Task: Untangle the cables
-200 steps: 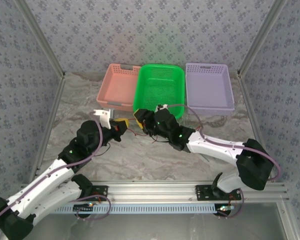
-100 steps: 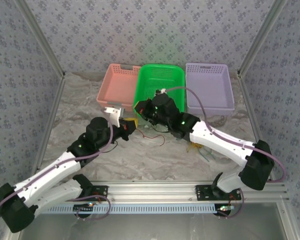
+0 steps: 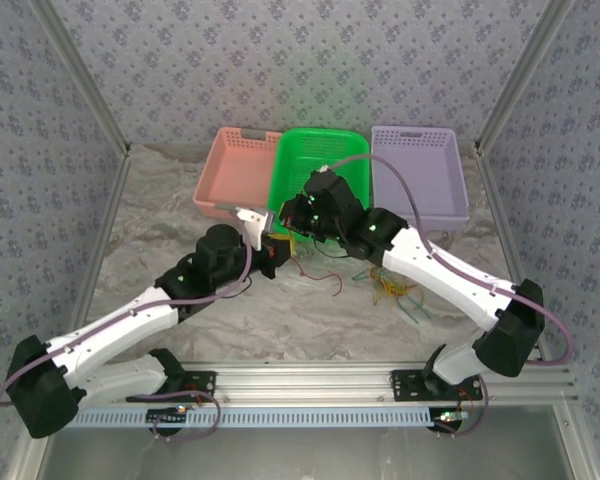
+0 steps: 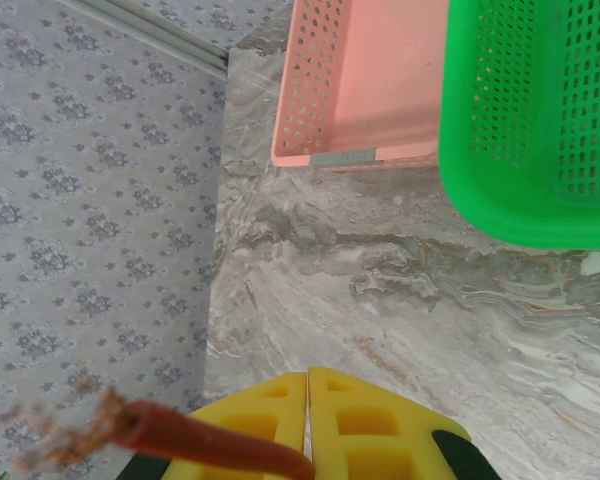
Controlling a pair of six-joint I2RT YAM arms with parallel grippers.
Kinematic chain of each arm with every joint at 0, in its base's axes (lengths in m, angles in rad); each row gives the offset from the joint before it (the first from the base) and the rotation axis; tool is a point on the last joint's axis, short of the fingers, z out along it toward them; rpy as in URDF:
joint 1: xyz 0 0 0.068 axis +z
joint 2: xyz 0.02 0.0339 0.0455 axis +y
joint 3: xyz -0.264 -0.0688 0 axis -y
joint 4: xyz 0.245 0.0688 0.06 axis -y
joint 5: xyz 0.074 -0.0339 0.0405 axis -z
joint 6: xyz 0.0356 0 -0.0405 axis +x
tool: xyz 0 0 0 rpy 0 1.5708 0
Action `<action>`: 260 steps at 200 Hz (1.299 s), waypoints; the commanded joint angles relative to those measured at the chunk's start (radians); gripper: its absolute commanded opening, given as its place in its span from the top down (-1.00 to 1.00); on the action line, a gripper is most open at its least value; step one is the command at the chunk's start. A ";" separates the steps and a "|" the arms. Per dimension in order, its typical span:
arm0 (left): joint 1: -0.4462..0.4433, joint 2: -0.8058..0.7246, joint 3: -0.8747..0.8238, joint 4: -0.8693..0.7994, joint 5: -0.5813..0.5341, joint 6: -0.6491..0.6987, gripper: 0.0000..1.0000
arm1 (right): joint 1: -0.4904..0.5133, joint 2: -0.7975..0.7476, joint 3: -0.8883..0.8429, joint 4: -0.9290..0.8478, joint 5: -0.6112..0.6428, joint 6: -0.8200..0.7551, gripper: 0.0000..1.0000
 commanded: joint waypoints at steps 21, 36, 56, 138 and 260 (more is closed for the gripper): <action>-0.044 0.034 0.011 -0.076 0.069 0.027 0.92 | -0.035 -0.028 0.076 0.047 -0.011 -0.037 1.00; -0.043 0.031 0.010 -0.071 0.058 0.025 0.78 | -0.036 -0.031 0.078 0.044 -0.027 -0.038 1.00; -0.043 0.024 0.015 -0.074 0.044 0.028 0.62 | -0.034 -0.037 0.068 0.044 -0.034 -0.035 1.00; -0.024 -0.134 0.049 -0.176 0.022 0.064 -0.37 | -0.038 -0.063 0.052 0.028 -0.051 -0.073 1.00; 0.038 0.043 0.233 -0.278 0.055 0.087 0.73 | -0.011 -0.069 0.038 0.028 -0.077 -0.081 1.00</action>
